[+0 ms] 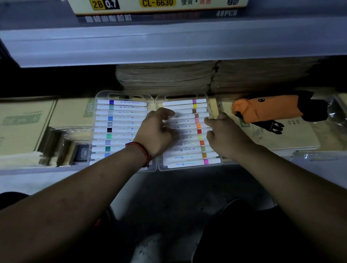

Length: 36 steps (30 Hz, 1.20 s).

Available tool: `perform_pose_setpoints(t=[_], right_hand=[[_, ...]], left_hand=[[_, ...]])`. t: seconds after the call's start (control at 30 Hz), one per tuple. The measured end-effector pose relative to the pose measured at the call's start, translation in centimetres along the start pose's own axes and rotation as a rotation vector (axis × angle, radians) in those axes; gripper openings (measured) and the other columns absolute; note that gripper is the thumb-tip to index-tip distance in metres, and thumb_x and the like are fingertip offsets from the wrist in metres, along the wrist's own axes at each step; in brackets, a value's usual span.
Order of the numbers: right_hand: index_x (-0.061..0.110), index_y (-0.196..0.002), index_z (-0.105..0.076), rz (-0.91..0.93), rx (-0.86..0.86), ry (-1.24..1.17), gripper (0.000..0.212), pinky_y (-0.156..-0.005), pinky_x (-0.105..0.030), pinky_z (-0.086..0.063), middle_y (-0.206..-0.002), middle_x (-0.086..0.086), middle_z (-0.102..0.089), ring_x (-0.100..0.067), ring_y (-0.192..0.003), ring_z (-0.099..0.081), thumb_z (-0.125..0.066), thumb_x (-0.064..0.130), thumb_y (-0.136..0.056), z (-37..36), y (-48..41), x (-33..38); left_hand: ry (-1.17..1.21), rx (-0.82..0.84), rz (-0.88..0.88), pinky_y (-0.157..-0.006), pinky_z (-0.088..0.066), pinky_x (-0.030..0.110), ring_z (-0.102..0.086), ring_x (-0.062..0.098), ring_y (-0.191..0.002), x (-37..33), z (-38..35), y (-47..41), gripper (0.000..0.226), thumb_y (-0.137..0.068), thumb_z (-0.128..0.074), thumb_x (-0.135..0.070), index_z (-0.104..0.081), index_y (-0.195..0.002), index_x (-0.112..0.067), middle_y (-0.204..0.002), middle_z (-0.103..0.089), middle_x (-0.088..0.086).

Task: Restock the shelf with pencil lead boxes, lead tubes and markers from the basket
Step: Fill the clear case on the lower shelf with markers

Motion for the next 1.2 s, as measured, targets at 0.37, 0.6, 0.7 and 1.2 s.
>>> perform_pose_setpoints(t=[0.37,0.6,0.7,1.2], right_hand=[[0.015,-0.156,-0.031,-0.017,0.013,-0.006,0.053,-0.107,-0.035,-0.039,-0.155,-0.014,-0.026,-0.03,-0.137,-0.043,-0.044,0.02,-0.105,-0.2,0.5,0.4],[0.017,-0.142,-0.051,-0.03,-0.087,-0.168,0.046,-0.093,-0.033,-0.05,-0.13,-0.011,-0.058,-0.025,-0.119,-0.058,-0.052,0.01,-0.097,0.4,0.3,-0.6],[0.011,-0.137,-0.055,-0.084,-0.112,-0.319,0.042,-0.078,-0.026,-0.048,-0.109,-0.007,-0.07,-0.019,-0.097,-0.066,-0.058,0.006,-0.095,0.7,0.7,-0.9],[0.006,-0.127,-0.062,-0.127,-0.086,-0.438,0.035,-0.079,-0.043,-0.062,-0.106,-0.011,-0.071,-0.023,-0.083,-0.071,-0.063,0.004,-0.093,0.2,0.9,-1.5]], left_hand=[[0.345,-0.039,0.206,-0.079,-0.057,0.032,-0.062,0.023,-0.086,1.5,1.5,-1.7,0.045,-0.086,-0.056,0.018,-0.061,-0.119,-0.013,-0.11,-0.066,0.018],[0.424,0.009,0.259,-0.074,-0.06,0.028,-0.069,0.032,-0.093,1.4,2.2,-1.6,0.045,-0.088,-0.05,0.019,-0.059,-0.124,-0.006,-0.12,-0.066,0.027],[0.423,-0.036,0.328,-0.096,-0.055,0.055,-0.071,0.039,-0.1,2.1,2.4,-1.4,0.031,-0.082,-0.065,-0.001,-0.06,-0.111,-0.011,-0.107,-0.072,0.028],[0.336,-0.077,0.323,-0.093,-0.055,0.058,-0.072,0.04,-0.093,1.6,2.9,0.8,0.029,-0.089,-0.056,0.0,-0.059,-0.116,-0.01,-0.102,-0.073,0.02]])
Point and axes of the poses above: each hand's wrist, its own y-axis away from the middle knuckle, its own z-axis out of the back of the hand, x = y × z, the point moved 7 cm from there along -y, towards the middle knuckle
